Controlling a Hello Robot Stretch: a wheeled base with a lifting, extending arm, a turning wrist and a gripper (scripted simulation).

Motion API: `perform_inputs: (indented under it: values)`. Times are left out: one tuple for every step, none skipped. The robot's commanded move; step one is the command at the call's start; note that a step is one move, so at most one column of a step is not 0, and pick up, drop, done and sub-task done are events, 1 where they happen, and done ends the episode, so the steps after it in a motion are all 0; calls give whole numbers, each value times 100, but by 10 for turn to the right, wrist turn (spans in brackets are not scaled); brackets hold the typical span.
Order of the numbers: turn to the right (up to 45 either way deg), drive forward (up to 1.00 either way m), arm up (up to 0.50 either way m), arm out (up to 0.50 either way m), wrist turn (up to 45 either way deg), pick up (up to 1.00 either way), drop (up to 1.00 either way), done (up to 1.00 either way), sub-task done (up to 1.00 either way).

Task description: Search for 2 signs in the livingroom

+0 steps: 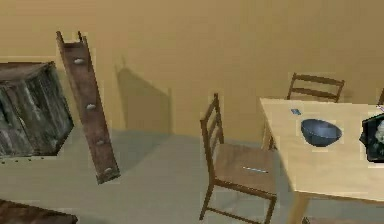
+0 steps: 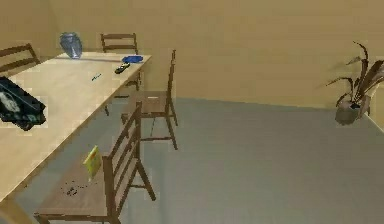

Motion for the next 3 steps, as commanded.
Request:
perform_inputs:
  values:
    - [-450,0,0,0,0,0,0,0,0]
    - [-450,0,0,0,0,0,0,0,0]
    - [-210,0,0,0,0,0,0,0,0]
